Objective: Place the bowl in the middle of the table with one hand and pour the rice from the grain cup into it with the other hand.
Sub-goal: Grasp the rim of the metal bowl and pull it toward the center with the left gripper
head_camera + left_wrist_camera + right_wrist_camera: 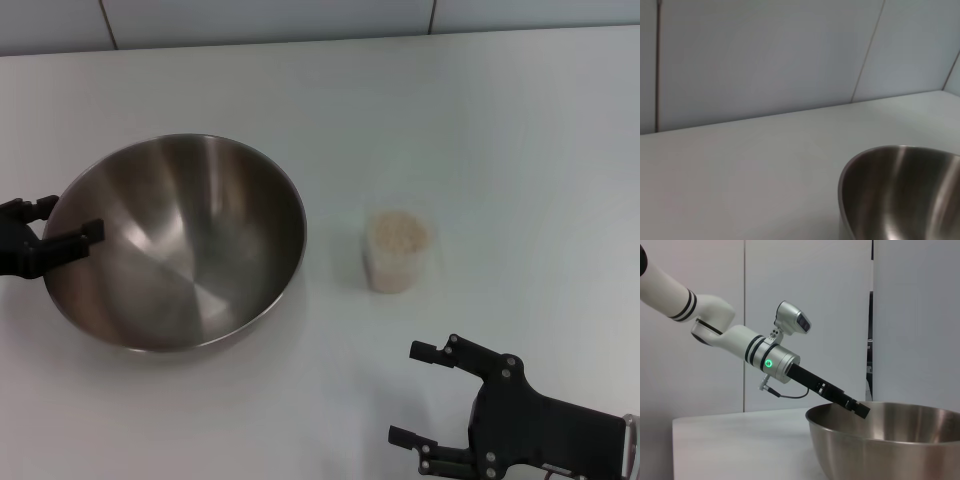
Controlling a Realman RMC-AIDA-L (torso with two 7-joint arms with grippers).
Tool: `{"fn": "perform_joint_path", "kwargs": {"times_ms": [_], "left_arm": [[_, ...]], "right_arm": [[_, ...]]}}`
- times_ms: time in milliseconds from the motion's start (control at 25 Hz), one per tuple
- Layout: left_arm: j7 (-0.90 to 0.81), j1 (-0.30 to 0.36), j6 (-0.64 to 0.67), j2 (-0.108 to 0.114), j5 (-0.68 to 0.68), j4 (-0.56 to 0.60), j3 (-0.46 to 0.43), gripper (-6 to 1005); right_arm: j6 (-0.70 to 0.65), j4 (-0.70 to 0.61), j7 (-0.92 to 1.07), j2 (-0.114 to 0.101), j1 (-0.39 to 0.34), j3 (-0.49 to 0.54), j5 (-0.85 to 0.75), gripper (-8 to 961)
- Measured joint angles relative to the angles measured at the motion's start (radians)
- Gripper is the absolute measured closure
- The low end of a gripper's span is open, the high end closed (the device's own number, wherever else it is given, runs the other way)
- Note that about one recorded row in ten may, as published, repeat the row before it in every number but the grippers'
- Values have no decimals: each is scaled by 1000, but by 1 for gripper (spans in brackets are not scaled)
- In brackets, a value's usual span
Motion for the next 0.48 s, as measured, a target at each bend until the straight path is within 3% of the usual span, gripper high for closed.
{"fn": "perform_joint_path", "kwargs": {"times_ms": [120, 480], "left_arm": [[-9, -5, 0, 3, 6, 1, 10, 145], [-68, -46, 9, 5, 65, 14, 18, 510]], "right_arm": [[-1, 0, 0, 0, -2, 0, 0, 143], [-2, 0, 0, 1, 2, 0, 0, 143]]}}
